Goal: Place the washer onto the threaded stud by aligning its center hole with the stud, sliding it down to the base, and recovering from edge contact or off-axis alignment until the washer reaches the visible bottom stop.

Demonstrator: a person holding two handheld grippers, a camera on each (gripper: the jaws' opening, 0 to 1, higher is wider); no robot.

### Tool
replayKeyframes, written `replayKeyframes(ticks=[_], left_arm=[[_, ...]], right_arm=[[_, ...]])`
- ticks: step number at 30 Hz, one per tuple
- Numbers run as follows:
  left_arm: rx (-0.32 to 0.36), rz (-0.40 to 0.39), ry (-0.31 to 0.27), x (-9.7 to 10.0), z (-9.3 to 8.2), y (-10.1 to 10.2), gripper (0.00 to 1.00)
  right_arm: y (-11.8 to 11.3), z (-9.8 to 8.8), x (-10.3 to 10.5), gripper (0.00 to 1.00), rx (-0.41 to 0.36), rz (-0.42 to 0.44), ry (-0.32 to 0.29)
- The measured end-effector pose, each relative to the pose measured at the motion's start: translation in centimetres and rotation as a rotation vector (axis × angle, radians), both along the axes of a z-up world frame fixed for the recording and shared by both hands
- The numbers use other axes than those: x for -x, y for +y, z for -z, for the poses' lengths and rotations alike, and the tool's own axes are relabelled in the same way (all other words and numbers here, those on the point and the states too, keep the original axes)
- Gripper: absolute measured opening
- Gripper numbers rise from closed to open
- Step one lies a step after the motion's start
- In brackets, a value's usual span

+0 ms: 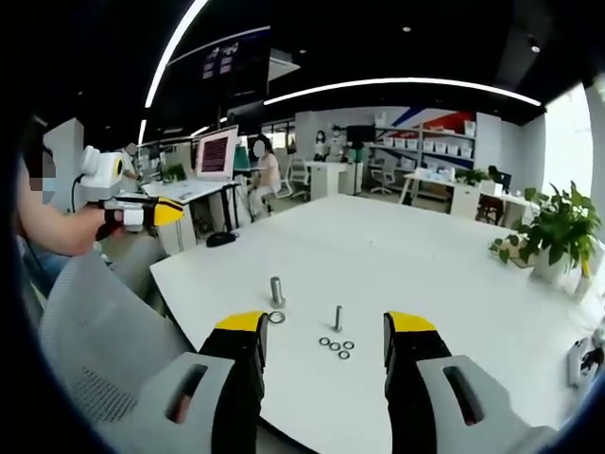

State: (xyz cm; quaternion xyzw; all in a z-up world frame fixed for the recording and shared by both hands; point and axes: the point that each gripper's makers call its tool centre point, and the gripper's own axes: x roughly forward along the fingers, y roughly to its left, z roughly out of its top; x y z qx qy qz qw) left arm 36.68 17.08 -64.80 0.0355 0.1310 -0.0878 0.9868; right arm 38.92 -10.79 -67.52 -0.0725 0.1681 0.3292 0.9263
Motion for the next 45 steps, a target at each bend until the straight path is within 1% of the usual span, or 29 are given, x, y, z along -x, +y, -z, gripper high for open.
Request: replayKeyframes(ticks=[3, 13, 15, 33, 36, 38, 39, 41, 45], left_arm=[[-0.001, -0.001, 0.01, 0.0, 0.3, 0.1, 0.16], [-0.005, 0.0, 0.018, 0.0, 0.4, 0.0, 0.16], [-0.004, 0.0, 0.012, -0.1, 0.2, 0.0, 0.16], [-0.006, 0.007, 0.019, 0.0, 0.4, 0.0, 0.16], [-0.008, 0.011, 0.03, 0.0, 0.6, -0.1, 0.16], [-0.008, 0.03, 0.059, -0.1, 1.3, -0.6, 0.17], [-0.01, 0.05, 0.083, 0.0, 1.8, -1.0, 0.17], [-0.014, 0.094, 0.093, -0.1, 2.0, -2.1, 0.17], [-0.037, 0.153, 0.112, 0.1, 2.4, -3.6, 0.17]], right_arm=[[0.0, 0.0, 0.1, 0.52, 0.003, 0.001, -0.001], [0.0, 0.1, 0.0, 0.52, 0.005, -0.002, 0.002], [0.1, 0.1, 0.0, 0.52, 0.006, -0.006, -0.001], [0.1, 0.1, 0.0, 0.52, 0.009, -0.002, 0.001], [0.2, 0.1, 0.1, 0.52, 0.009, -0.008, 0.003], [0.3, 0.1, 0.1, 0.52, 0.011, -0.012, 0.002], [0.3, 0.1, 0.1, 0.52, 0.012, -0.012, 0.0], [0.1, 0.0, 0.0, 0.52, 0.008, -0.007, 0.0], [-0.1, -0.1, -0.1, 0.52, 0.003, 0.005, -0.002]])
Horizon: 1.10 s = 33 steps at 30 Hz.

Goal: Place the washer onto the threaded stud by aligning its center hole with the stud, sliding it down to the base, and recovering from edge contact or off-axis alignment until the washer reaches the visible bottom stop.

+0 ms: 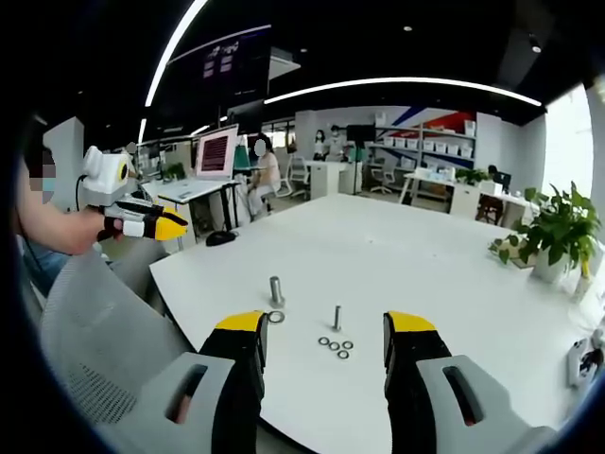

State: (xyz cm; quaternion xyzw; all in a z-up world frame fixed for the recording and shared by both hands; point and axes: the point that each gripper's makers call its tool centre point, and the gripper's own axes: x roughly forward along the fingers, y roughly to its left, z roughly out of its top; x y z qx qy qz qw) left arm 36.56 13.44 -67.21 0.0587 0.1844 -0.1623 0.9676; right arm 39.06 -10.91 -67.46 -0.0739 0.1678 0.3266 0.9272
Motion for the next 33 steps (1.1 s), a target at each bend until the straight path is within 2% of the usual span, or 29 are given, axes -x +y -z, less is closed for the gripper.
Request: replayKeyframes(ticks=[6, 9, 10, 13, 15, 16, 17, 19, 24, 28, 33], left_arm=[[0.009, 0.041, 0.055, -0.1, 1.0, -0.9, 0.17], [0.003, 0.009, 0.106, -0.2, 2.1, -0.4, 0.18], [-0.015, -0.005, 0.136, -0.2, 2.7, 0.1, 0.18], [0.025, -0.005, 0.256, -0.1, 4.9, 0.1, 0.19], [0.016, 0.017, 0.311, 0.0, 6.1, -0.1, 0.21], [0.01, 0.024, 0.301, -0.5, 6.2, -0.2, 0.21], [0.006, 0.027, 0.322, -0.8, 6.7, -0.3, 0.21], [-0.007, 0.037, 0.321, -1.6, 7.1, -0.4, 0.21], [0.027, 0.036, 0.393, -3.7, 9.1, -0.9, 0.22], [0.015, 0.047, 0.444, -5.0, 10.6, -1.0, 0.22], [-0.01, 0.067, 0.489, -5.5, 11.9, -1.1, 0.22]], right_arm=[[-0.3, -0.2, -0.2, 0.51, -0.004, 0.015, -0.003], [-0.5, -0.1, -0.4, 0.51, -0.007, 0.022, 0.005], [-0.5, -0.1, -0.4, 0.51, -0.008, 0.023, 0.006], [-0.6, -0.1, -0.5, 0.51, -0.02, 0.034, 0.011], [-0.6, -0.1, -0.5, 0.51, -0.01, 0.03, 0.008], [-0.5, -0.1, -0.5, 0.51, -0.008, 0.029, 0.007], [-0.6, 0.0, -0.5, 0.52, -0.006, 0.03, 0.009], [-0.7, 0.0, -0.5, 0.51, -0.004, 0.033, 0.009], [-0.9, 0.0, -0.7, 0.51, 0.0, 0.051, 0.007], [-1.0, 0.0, -0.7, 0.51, 0.003, 0.056, 0.007], [-0.9, 0.1, -0.7, 0.51, 0.012, 0.051, 0.006]])
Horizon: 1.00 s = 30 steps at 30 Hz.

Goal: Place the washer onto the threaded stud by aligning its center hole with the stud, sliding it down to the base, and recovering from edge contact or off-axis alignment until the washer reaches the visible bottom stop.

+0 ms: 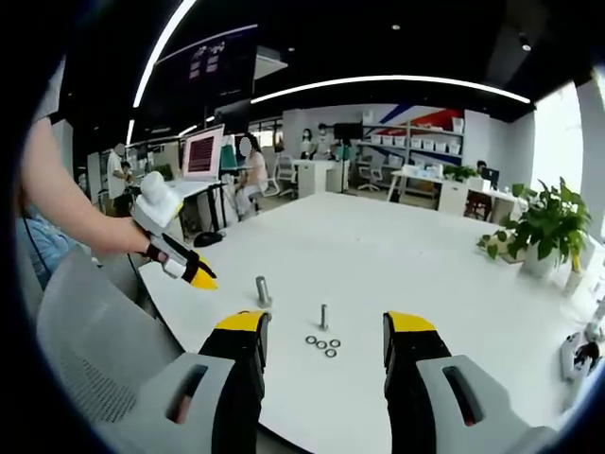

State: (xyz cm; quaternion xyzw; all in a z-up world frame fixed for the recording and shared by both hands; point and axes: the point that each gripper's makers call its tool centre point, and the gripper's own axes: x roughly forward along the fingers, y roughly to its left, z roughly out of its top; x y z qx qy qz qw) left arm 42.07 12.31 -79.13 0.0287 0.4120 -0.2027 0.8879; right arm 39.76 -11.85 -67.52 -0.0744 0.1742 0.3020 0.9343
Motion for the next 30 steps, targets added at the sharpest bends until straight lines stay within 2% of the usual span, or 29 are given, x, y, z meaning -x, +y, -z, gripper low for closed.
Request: replayKeyframes(ticks=[11, 14, 16, 18, 20, 24, 27, 30], left_arm=[[-0.064, 0.101, 0.094, 0.1, 3.2, -1.5, 0.23], [-0.077, 0.108, 0.102, -0.2, 4.2, -1.7, 0.23], [-0.083, 0.117, 0.13, 0.2, 4.8, -2.1, 0.23], [-0.109, 0.158, 0.141, 0.0, 5.4, -2.2, 0.23], [-0.115, 0.157, 0.134, -0.4, 5.3, -2.2, 0.23], [-0.091, 0.114, 0.163, -1.1, 5.7, -2.1, 0.25], [-0.121, 0.127, 0.19, -1.4, 6.4, -1.8, 0.25], [-0.118, 0.127, 0.207, -1.5, 6.3, -2.0, 0.25]], right_arm=[[-0.2, -0.1, 0.0, 0.51, -0.007, 0.007, 0.001], [-0.2, -0.2, 0.0, 0.51, -0.01, 0.007, -0.004], [-0.1, -0.2, 0.0, 0.51, -0.007, 0.003, -0.005], [0.0, -0.2, 0.1, 0.51, -0.002, 0.0, -0.006], [-0.1, -0.2, 0.1, 0.51, 0.002, 0.0, -0.01], [-0.3, -0.3, 0.0, 0.51, -0.003, 0.009, -0.012], [-0.3, -0.3, 0.0, 0.51, -0.002, 0.01, -0.016], [-0.3, -0.4, 0.0, 0.51, 0.001, 0.009, -0.019]])
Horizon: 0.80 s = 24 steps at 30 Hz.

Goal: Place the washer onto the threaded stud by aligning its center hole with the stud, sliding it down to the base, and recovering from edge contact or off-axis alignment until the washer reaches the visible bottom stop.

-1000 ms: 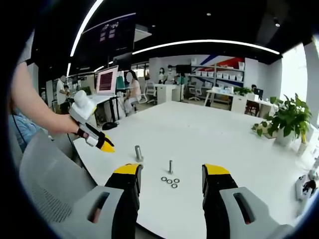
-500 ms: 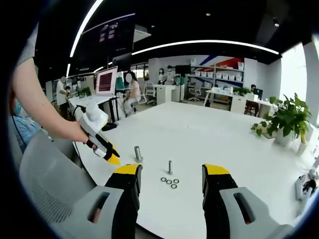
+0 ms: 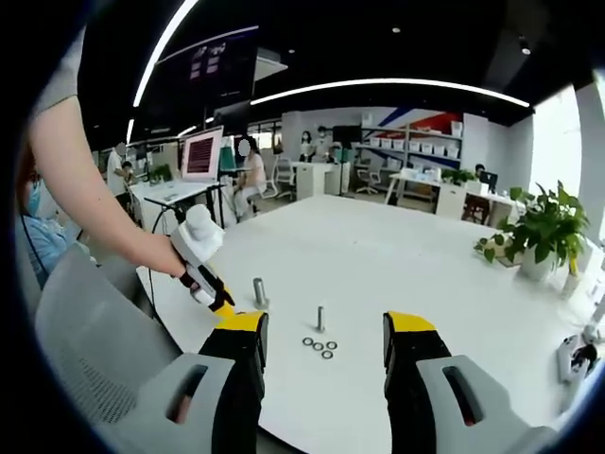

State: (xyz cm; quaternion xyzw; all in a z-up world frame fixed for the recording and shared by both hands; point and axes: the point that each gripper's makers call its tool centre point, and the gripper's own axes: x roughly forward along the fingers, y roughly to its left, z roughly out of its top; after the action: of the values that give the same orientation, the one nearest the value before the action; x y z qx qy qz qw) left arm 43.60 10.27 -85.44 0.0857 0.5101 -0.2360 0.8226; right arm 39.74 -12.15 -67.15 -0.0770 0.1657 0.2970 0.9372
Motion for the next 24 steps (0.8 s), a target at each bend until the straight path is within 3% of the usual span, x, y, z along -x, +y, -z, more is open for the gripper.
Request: replayKeyframes(ticks=[13, 24], left_arm=[[-0.093, 0.151, 0.031, 0.1, 1.0, -1.1, 0.25], [-0.133, 0.195, 0.055, -0.2, 1.5, -0.9, 0.24]], right_arm=[[0.0, 0.1, 0.0, 0.51, 0.004, 0.0, 0.001], [-0.1, 0.0, -0.1, 0.51, 0.002, 0.006, -0.002]])
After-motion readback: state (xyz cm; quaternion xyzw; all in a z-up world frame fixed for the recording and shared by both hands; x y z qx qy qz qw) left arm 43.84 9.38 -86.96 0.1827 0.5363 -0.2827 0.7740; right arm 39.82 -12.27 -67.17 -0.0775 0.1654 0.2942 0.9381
